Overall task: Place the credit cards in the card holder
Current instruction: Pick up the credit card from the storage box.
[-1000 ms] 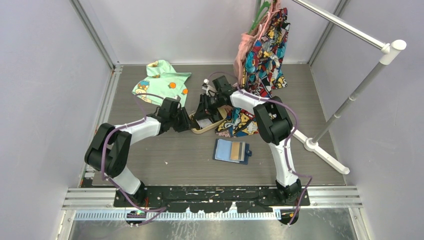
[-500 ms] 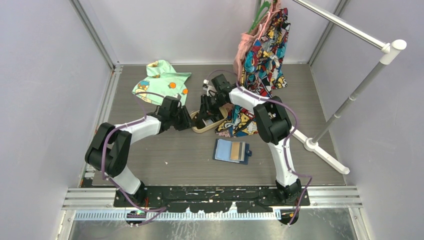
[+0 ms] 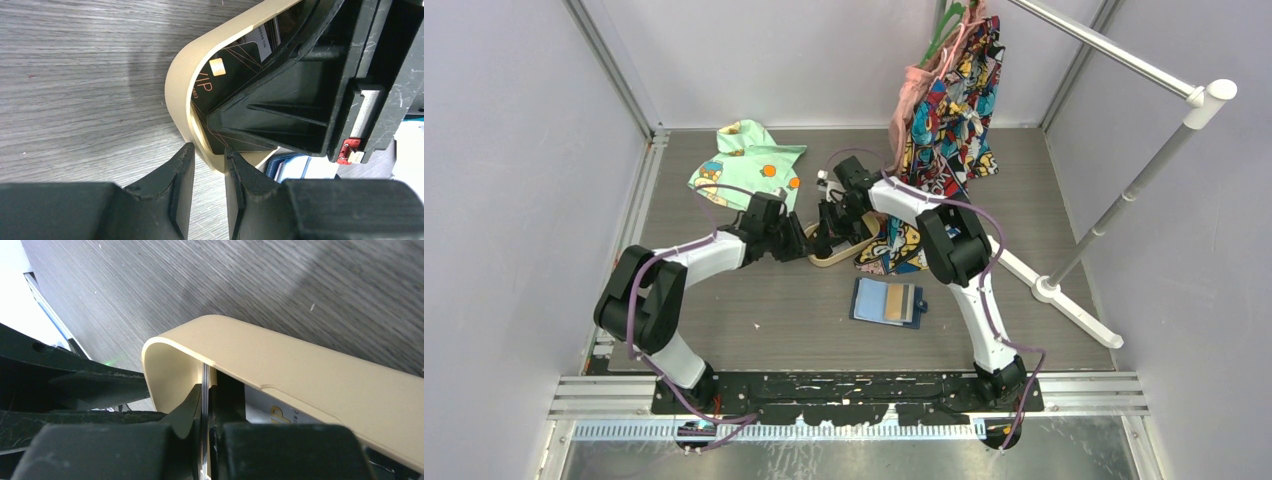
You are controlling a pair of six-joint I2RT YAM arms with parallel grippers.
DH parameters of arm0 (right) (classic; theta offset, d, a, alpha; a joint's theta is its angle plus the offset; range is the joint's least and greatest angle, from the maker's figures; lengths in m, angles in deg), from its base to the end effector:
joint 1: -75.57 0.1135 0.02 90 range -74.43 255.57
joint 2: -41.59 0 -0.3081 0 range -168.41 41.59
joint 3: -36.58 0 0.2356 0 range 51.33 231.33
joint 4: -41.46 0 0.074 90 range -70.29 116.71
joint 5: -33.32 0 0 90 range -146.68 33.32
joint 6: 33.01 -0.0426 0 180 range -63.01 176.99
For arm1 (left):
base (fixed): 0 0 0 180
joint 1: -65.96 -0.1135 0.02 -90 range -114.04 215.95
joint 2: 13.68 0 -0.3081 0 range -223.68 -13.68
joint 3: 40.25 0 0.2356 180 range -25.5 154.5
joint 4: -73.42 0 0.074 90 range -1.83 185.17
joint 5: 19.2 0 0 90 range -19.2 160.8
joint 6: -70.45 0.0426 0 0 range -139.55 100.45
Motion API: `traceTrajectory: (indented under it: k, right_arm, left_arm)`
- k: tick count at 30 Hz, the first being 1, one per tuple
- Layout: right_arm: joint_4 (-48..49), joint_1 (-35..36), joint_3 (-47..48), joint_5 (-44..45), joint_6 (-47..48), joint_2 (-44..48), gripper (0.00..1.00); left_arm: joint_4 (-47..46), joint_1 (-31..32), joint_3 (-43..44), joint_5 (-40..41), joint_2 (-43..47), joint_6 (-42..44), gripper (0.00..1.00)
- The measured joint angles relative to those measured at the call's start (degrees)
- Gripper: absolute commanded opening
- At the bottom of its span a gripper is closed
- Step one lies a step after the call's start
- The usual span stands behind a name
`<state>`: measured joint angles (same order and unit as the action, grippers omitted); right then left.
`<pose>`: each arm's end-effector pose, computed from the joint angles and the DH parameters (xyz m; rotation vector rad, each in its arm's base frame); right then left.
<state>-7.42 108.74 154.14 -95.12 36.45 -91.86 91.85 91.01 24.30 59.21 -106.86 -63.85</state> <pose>0.4076 0.2981 0.1755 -0.5299 2.7840 1.1644 0.2887 -0.1444 0.2235 -0.3229 2.5073 -0.7761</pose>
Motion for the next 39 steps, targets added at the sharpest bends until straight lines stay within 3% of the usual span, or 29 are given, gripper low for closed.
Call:
traceTrajectory:
  k: [9, 17, 39]
  right_arm:
    - [-0.98, -1.99, 0.15, -1.77, 1.4, 0.24, 0.04]
    - [-0.26, -3.67, 0.02, -4.74, 1.2, 0.9, 0.17]
    - [-0.2, -3.43, -0.22, -6.58, 0.31, 0.9, 0.26]
  left_arm:
    - [2.56, 0.04, -0.02, 0.46, 6.45, 2.12, 0.31]
    - [2.84, 0.04, -0.2, 0.92, 10.88, 3.23, 0.32]
    - [4.37, 0.04, -2.4, 1.75, 13.46, 3.43, 0.32]
